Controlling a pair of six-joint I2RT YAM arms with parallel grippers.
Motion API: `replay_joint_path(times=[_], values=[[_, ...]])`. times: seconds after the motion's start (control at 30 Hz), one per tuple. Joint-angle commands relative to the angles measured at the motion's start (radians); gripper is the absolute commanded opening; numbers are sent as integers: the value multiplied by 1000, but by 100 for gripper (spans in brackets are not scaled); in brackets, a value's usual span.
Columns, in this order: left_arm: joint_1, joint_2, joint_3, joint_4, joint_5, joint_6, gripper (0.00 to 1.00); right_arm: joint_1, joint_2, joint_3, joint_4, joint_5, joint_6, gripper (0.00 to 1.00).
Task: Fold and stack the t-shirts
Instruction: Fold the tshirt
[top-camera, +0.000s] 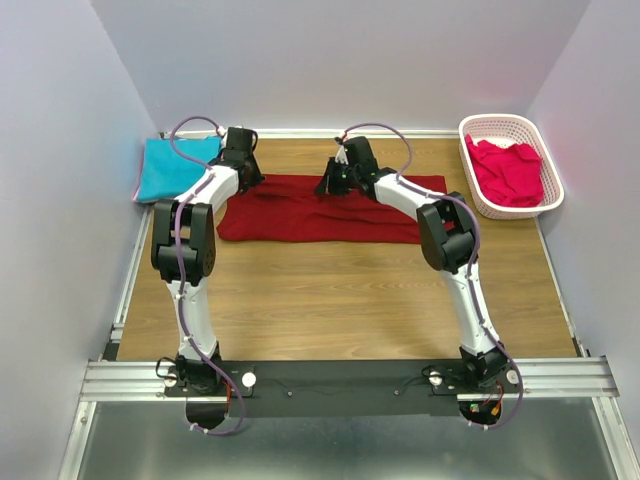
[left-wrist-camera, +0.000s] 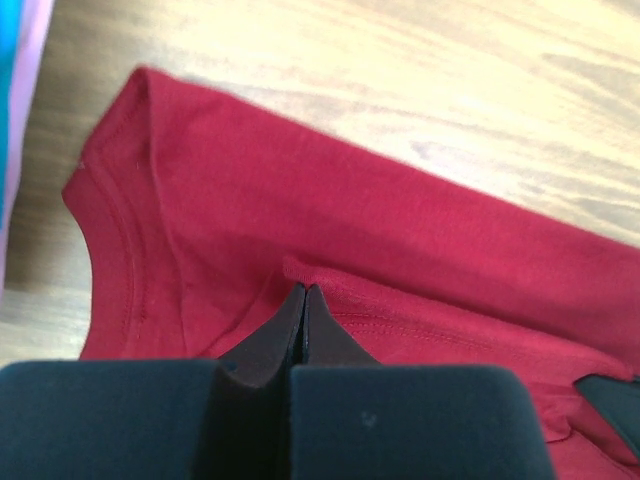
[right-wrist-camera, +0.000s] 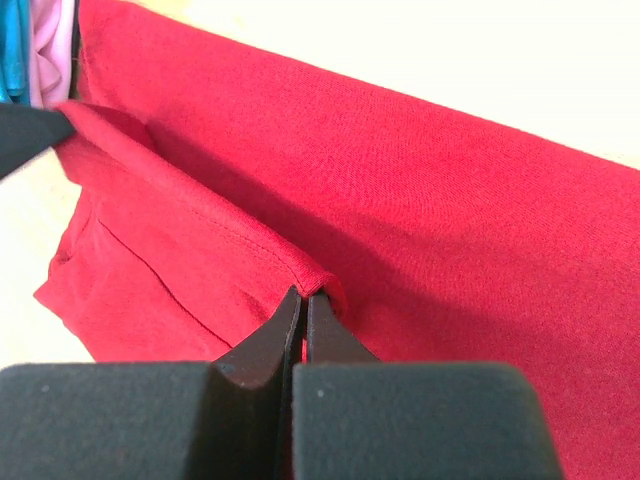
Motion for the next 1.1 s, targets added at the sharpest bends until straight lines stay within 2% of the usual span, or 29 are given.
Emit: replay_joint_path(times=[0.0,0.63,1.07], values=[[9,-43,-31,-26,18,-30,0,-12,-28,-34,-7,-13,-5,5],[12,-99,-65,-97,61,-32,0,-10,-125,-99,-13,-68,21,6],[19,-76,-110,-97,58,-19,0,-10,-87,-110,-33,-150,47,7]])
